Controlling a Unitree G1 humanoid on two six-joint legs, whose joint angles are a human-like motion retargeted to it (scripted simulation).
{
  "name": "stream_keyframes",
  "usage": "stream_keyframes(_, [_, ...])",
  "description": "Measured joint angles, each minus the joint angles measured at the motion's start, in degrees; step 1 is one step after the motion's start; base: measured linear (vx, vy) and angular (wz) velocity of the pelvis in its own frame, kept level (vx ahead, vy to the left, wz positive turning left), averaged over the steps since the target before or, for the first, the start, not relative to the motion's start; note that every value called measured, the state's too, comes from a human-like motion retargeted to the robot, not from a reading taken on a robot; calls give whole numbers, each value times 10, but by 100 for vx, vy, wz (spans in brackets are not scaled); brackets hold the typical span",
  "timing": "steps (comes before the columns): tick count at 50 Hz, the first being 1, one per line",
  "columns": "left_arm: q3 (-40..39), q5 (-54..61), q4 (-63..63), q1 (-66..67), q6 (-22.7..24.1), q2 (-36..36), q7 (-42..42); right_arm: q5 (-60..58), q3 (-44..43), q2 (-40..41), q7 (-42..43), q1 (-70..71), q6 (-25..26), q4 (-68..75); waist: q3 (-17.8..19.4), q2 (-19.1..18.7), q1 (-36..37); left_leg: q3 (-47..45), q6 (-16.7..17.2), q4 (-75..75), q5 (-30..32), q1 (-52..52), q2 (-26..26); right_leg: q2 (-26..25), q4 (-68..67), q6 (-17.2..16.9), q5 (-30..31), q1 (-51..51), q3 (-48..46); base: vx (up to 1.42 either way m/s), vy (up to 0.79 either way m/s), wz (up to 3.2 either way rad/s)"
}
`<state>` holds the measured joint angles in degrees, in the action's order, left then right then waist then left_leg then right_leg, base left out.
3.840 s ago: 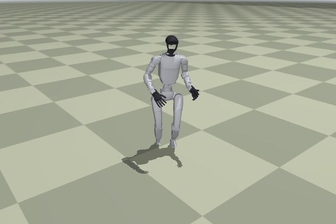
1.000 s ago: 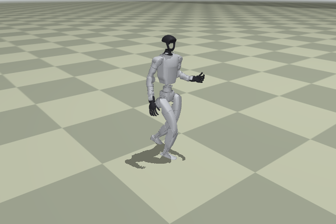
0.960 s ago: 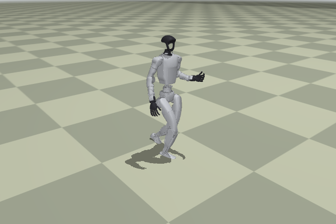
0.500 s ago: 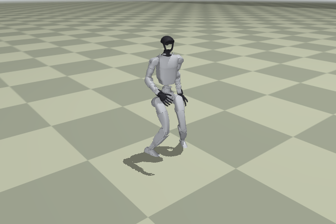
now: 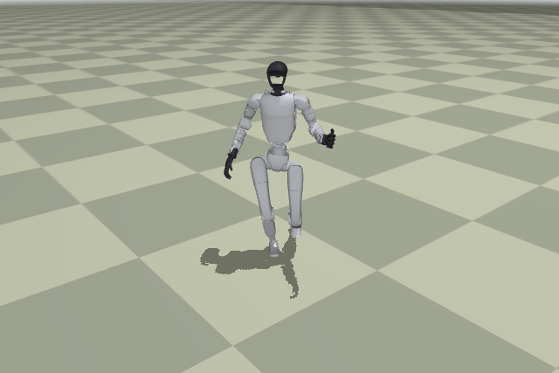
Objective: Dance
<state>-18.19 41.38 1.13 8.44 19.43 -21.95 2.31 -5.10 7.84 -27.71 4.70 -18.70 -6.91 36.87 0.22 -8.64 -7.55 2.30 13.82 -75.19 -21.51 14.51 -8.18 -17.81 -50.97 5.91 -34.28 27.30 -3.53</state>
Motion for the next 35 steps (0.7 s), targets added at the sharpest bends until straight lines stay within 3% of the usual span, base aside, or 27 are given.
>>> stream_keyframes(3, [50, -10, -42, -4, -33, 13, -40, -20, 15, -16, -4, 31, -4, -18, 17, -7, 29, 1, -27, -130, 12, 62, -35, -19, 32, 18, -26, -51, 15, 43, 4, -62])
stream_keyframes(8, [143, -6, -38, 27, -87, 36, -129, -17, 44, -11, -19, 88, -17, -62, 12, 26, 82, -21, -117, -176, -76, 174, -43, 13, 95, 5, -37, -134, 52, 50, 7, -72])
stream_keyframes(13, [207, 20, -36, 88, -115, 53, -177, 19, 60, 9, -21, 128, -32, -138, -7, 70, 129, -55, -146, 12, -139, 241, 25, 80, 167, -41, -11, -200, 44, 58, 13, -96])
stream_keyframes(17, [231, 37, -54, 131, -120, 46, -184, 31, 73, 15, -9, 154, -43, -186, -35, 109, 142, -69, -148, 253, -138, 244, 113, 136, 201, -78, -5, -221, 38, 59, 16, -47])
stream_keyframes(18, [233, 38, -58, 138, -119, 43, -184, 30, 76, 17, -5, 157, -45, -191, -37, 108, 144, -67, -149, 268, -141, 246, 120, 138, 182, -81, -11, -219, 33, 55, 14, -30])
stream_keyframes(20, [233, 47, -76, 149, -118, 27, -180, 29, 78, 22, 5, 165, -43, -194, -44, 146, 144, -84, -166, 353, -113, 205, 171, 189, 139, -95, -28, -219, 29, 58, 12, -18])
stream_keyframes(22, [232, 47, -87, 153, -112, 21, -174, 25, 81, 27, 10, 158, -41, -186, -46, 156, 142, -87, -183, 330, -120, 193, 189, 215, 65, -106, -21, -210, 18, 51, 9, -14])
stream_keyframes(27, [216, 38, -129, 131, -98, 1, -142, 25, 85, 61, 16, 138, -33, -139, -25, 216, 109, -106, -242, 322, -157, 123, 271, 315, -231, -157, 113, -133, 35, 48, 7, 3])
stream_keyframes(30, [205, 38, -145, 97, -84, -5, -118, 31, 86, 78, 22, 119, -35, -111, -10, 238, 76, -104, -256, 332, -175, 72, 301, 349, -374, -148, 139, -56, 60, 52, 3, -1])
stream_keyframes(35, [174, 44, -117, 7, -51, -10, -63, 56, 90, 67, 27, 95, -49, -91, 1, 197, 29, -76, -230, 435, -166, -57, 269, 308, -381, -107, 87, 82, 70, 60, 1, -28])
